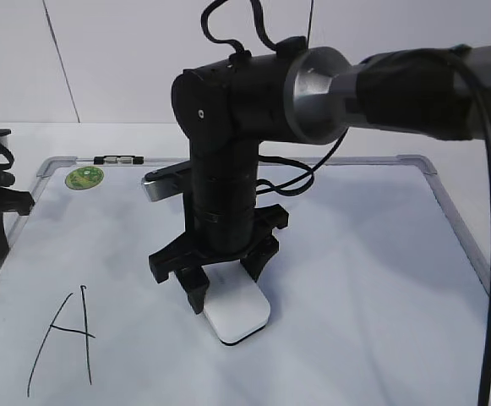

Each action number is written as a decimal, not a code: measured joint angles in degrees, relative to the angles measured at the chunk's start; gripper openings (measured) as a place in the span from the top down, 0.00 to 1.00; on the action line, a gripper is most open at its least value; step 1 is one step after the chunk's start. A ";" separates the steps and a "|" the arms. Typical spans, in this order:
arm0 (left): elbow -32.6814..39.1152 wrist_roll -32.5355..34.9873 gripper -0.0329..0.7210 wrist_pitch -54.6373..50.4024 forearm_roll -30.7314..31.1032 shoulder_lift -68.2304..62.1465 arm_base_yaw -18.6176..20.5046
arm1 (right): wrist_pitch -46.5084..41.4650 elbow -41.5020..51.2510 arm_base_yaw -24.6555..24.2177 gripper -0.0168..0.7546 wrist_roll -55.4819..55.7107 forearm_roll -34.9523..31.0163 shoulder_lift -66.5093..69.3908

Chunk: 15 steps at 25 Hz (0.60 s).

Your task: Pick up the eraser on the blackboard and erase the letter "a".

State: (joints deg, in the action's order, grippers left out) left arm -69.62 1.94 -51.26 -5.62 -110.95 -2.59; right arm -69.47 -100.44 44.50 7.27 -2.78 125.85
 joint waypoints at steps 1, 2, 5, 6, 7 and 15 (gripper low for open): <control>0.00 0.00 0.93 0.00 0.00 0.00 0.00 | -0.10 0.00 0.00 0.28 0.00 0.25 0.12; 0.00 0.00 0.93 0.00 0.00 0.00 0.00 | -0.11 -0.15 0.00 0.28 0.00 0.58 0.10; 0.00 0.00 0.93 0.00 0.00 0.00 0.00 | -0.96 -0.67 -1.05 0.28 0.00 1.14 0.64; 0.00 0.00 0.93 0.00 0.00 -0.08 0.00 | -1.26 -0.79 -1.60 0.28 -0.13 0.45 0.75; 0.00 0.00 0.93 0.00 0.00 -0.08 0.00 | -1.39 -0.79 -2.22 0.28 -0.32 -0.14 0.75; -0.02 0.00 0.93 0.00 0.00 -0.08 0.00 | -1.38 -0.96 -9.32 0.28 -0.25 0.87 0.94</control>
State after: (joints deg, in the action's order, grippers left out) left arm -69.65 1.94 -51.26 -5.62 -111.03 -2.59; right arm -70.85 -101.40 35.18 7.01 -1.91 126.79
